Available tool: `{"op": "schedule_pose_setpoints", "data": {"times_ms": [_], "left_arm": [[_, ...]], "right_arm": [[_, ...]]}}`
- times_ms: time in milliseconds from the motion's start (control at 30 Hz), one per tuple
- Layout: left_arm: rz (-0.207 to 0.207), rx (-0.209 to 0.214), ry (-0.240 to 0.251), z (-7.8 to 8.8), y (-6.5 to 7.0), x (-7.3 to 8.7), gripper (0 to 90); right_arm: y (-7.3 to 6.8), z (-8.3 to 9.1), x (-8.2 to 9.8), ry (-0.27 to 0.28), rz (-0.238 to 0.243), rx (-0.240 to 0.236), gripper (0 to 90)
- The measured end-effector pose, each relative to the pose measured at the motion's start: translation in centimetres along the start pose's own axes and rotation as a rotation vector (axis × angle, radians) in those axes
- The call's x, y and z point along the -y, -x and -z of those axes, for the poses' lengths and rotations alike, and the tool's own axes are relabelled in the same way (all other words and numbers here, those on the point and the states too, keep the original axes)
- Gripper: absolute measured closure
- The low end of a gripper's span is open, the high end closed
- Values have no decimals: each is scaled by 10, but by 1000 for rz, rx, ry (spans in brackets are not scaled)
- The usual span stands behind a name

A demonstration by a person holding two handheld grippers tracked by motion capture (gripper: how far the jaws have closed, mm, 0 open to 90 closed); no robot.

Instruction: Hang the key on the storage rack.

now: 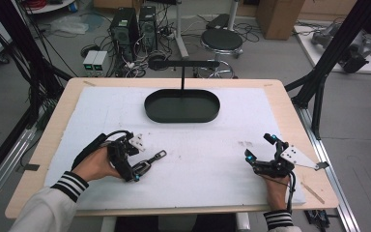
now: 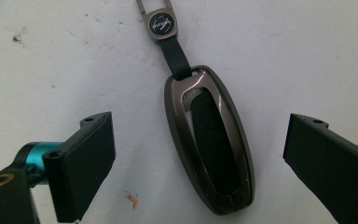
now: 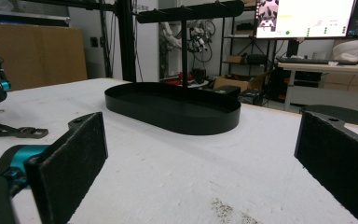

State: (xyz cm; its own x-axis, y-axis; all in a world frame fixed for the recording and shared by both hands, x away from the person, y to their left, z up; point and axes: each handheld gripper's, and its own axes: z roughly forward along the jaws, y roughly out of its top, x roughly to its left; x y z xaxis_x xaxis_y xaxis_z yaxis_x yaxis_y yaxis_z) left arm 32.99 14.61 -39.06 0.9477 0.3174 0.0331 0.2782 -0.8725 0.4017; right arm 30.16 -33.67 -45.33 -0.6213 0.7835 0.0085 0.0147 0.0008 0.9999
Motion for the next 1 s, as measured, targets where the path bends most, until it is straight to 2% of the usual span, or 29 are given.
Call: {"op": "schedule_pose_setpoints", "data": {"times_ms": [333, 767, 1000], "left_arm": [[18, -20, -89, -12, 1, -5, 127], [25, -25, -162, -21, 4, -11, 190], [36, -16, -175, -23, 4, -10, 240]], "right_arm": [[0, 0, 0, 0, 1, 1, 14], [0, 0, 0, 1, 1, 0, 14], [0, 0, 0, 4, 0, -1, 14]]}}
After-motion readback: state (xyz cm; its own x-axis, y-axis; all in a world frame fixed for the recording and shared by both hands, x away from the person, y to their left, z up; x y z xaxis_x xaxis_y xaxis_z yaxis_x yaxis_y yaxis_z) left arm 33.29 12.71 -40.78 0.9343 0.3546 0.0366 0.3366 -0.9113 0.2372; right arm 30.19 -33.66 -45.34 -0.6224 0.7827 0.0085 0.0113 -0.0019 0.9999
